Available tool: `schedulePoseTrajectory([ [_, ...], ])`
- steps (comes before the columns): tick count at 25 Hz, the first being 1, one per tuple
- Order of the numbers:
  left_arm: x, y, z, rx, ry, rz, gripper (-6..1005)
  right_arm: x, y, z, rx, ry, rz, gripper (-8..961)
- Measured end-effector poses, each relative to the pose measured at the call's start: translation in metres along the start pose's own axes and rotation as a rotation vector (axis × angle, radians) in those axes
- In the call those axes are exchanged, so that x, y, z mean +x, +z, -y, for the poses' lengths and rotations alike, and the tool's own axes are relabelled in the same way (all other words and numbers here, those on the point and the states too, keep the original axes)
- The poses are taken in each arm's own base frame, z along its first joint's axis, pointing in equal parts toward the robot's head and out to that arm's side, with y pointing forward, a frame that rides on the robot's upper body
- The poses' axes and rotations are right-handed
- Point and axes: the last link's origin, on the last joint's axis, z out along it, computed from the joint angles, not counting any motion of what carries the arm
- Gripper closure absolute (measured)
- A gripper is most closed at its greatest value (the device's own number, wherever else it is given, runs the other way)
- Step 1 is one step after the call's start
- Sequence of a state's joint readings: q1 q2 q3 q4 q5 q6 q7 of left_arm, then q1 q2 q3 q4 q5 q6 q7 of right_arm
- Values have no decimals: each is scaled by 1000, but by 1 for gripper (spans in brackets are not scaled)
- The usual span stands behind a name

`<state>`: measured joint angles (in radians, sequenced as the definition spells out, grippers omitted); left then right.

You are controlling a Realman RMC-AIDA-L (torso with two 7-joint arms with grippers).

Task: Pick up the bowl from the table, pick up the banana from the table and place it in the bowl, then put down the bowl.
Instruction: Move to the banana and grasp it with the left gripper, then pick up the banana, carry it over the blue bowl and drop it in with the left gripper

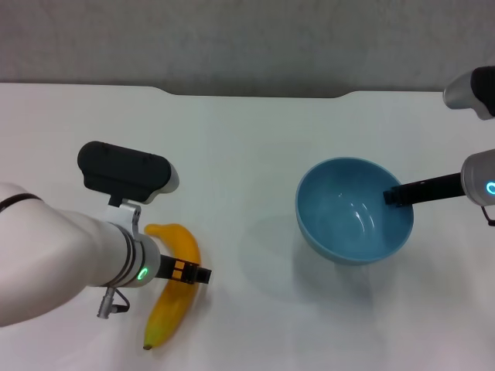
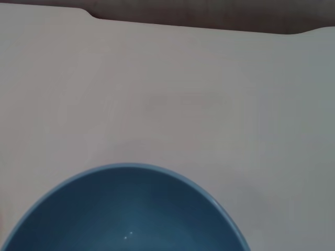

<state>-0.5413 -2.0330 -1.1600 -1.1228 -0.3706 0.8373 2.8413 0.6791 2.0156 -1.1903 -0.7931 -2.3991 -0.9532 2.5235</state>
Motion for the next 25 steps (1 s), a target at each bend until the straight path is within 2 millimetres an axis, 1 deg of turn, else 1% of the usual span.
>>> schedulePoseTrajectory([
  [11,-1,5,3,13,6,18,139,-5,2,-6,-8,-19,6,927],
  [17,0,6,4,16,6,19,199,-6,1,-7,-8,-19,11,928],
  [23,0,6,5,19,2,20,401,-5,0,-5,-6,-17,12,927],
  [25,2,5,4,16,2,14,437,-4,0,-5,-5,-16,11,927],
])
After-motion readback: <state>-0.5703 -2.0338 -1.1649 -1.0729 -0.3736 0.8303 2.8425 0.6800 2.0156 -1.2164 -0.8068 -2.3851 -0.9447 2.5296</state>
